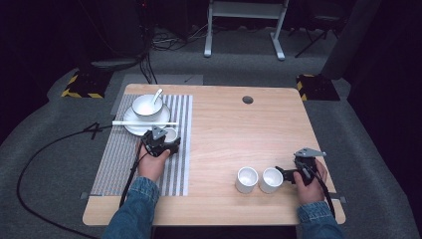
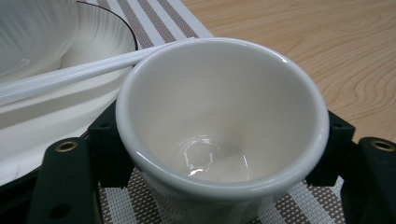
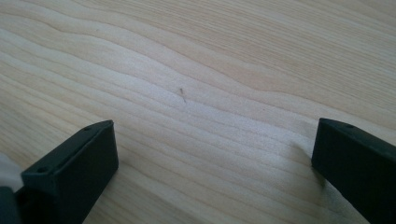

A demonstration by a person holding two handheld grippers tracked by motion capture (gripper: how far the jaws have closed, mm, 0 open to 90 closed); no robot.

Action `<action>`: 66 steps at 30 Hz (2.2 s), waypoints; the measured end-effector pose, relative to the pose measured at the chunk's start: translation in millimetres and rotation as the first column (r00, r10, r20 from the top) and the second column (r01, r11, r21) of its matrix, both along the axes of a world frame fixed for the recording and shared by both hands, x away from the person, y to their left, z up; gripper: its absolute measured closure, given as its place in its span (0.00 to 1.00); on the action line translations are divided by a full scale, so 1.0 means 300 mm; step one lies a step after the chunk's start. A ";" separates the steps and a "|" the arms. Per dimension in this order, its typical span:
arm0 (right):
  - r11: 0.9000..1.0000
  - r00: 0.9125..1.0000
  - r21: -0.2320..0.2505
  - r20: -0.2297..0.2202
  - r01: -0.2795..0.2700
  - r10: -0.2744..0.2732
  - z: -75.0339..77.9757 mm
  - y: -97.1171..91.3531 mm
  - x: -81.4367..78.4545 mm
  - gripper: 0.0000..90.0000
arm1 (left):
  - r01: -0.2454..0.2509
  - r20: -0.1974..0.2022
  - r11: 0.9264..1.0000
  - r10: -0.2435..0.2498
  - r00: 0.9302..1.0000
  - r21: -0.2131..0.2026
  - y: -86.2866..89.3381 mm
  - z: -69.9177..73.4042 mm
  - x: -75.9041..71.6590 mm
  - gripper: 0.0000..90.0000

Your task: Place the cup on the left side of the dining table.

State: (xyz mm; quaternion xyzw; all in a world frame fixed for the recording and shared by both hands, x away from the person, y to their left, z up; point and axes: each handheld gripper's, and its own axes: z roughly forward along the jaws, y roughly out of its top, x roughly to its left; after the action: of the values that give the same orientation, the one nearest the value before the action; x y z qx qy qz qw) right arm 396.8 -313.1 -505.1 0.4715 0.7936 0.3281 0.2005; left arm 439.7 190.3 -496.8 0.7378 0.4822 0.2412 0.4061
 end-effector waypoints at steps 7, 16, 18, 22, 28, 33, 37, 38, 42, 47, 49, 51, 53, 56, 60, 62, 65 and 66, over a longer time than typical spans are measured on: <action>1.000 1.000 -0.001 -0.001 -0.001 0.001 0.000 0.000 0.000 0.00 | -0.037 0.004 0.999 0.037 0.999 0.018 -0.006 0.006 -0.005 0.24; 1.000 1.000 0.000 -0.001 0.000 0.000 0.000 0.000 0.000 0.00 | -0.062 -0.004 0.998 0.062 0.998 0.022 -0.010 0.021 -0.012 0.22; 1.000 1.000 0.000 0.000 0.000 0.000 0.000 0.000 0.000 0.00 | -0.070 0.018 0.998 0.070 0.997 0.006 -0.011 0.049 -0.023 0.22; 1.000 1.000 0.000 -0.001 0.000 0.000 0.000 0.000 0.000 0.00 | -0.058 0.048 0.998 0.058 0.997 -0.009 -0.004 0.097 -0.045 0.21; 1.000 1.000 -0.001 -0.001 -0.001 0.001 0.000 0.000 0.000 0.00 | -0.056 0.056 0.998 0.056 0.997 -0.003 0.011 0.136 -0.087 0.21; 1.000 1.000 0.000 0.000 0.000 0.000 0.000 0.000 0.000 0.00 | -0.039 0.066 0.999 0.040 0.997 -0.014 0.020 0.174 -0.127 0.21; 1.000 1.000 0.000 0.000 0.000 0.000 0.000 0.000 0.000 0.00 | -0.015 0.062 1.000 0.015 0.998 -0.001 0.022 0.200 -0.159 0.21; 1.000 1.000 0.000 0.000 0.000 0.000 0.000 0.000 0.000 0.00 | -0.015 0.062 1.000 0.015 0.998 -0.001 0.022 0.200 -0.159 0.21; 1.000 1.000 0.000 0.000 0.000 0.000 0.000 0.000 0.000 0.00 | 0.004 0.060 1.000 -0.004 0.998 0.007 0.026 0.219 -0.193 0.21; 1.000 1.000 0.000 0.000 0.000 0.000 0.000 0.000 0.000 0.00 | 0.026 0.052 1.000 -0.027 0.998 0.018 0.037 0.240 -0.237 0.21; 1.000 1.000 0.000 0.000 0.000 0.000 0.000 0.000 0.000 0.00 | 0.030 0.052 0.999 -0.031 0.998 0.021 0.039 0.244 -0.242 0.21; 1.000 1.000 0.000 0.000 0.000 0.000 0.000 0.000 0.000 0.00 | 0.038 0.053 0.999 -0.039 0.998 0.024 0.043 0.251 -0.253 0.21; 1.000 1.000 0.000 0.000 0.000 0.000 0.000 0.000 0.000 0.00 | 0.045 0.053 0.999 -0.046 0.998 0.028 0.048 0.257 -0.265 0.21; 1.000 1.000 0.000 0.000 0.000 0.000 0.000 0.000 0.000 0.00 | 0.063 0.045 0.997 -0.064 0.997 0.039 0.062 0.263 -0.283 0.21; 1.000 1.000 0.000 0.000 0.000 0.000 0.000 0.000 0.000 0.00 | 0.077 0.031 0.996 -0.078 0.996 0.051 0.091 0.260 -0.293 0.21; 1.000 1.000 0.000 0.000 0.000 0.000 0.000 0.000 0.000 0.00 | 0.074 0.027 0.996 -0.076 0.997 0.055 0.110 0.258 -0.299 0.21; 1.000 1.000 0.000 0.000 0.000 0.000 0.000 0.000 0.000 0.00 | 0.077 0.024 0.996 -0.079 0.997 0.053 0.130 0.260 -0.311 0.21; 1.000 1.000 0.000 0.000 0.000 0.000 0.000 0.000 0.000 0.00 | 0.082 0.019 0.995 -0.084 0.996 0.058 0.137 0.263 -0.317 0.21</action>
State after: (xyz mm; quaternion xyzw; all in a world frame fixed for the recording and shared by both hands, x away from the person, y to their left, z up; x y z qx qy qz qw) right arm 396.9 -313.1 -505.1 0.4714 0.7937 0.3281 0.2003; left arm 344.7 231.4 -418.0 0.7658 0.4397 0.2455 0.3998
